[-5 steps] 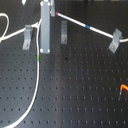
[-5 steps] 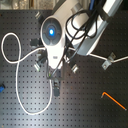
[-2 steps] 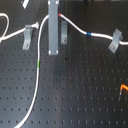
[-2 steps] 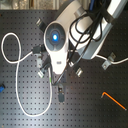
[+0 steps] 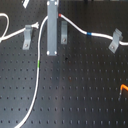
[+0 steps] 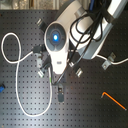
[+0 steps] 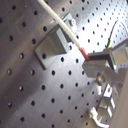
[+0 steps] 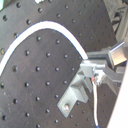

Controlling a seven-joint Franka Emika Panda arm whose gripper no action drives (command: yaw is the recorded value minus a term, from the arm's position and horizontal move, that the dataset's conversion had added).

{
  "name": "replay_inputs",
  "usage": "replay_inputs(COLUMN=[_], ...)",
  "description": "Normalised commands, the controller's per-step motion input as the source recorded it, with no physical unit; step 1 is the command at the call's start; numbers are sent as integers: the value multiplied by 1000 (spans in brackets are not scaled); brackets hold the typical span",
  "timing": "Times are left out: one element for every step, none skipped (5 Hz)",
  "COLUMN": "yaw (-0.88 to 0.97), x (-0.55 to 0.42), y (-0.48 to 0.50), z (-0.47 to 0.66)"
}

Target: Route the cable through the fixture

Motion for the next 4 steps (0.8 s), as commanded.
replay_inputs(yaw=[0,-126,-114,11], x=[0,-168,-165,-3], y=[0,-216,2,191], z=[15,82,169,58])
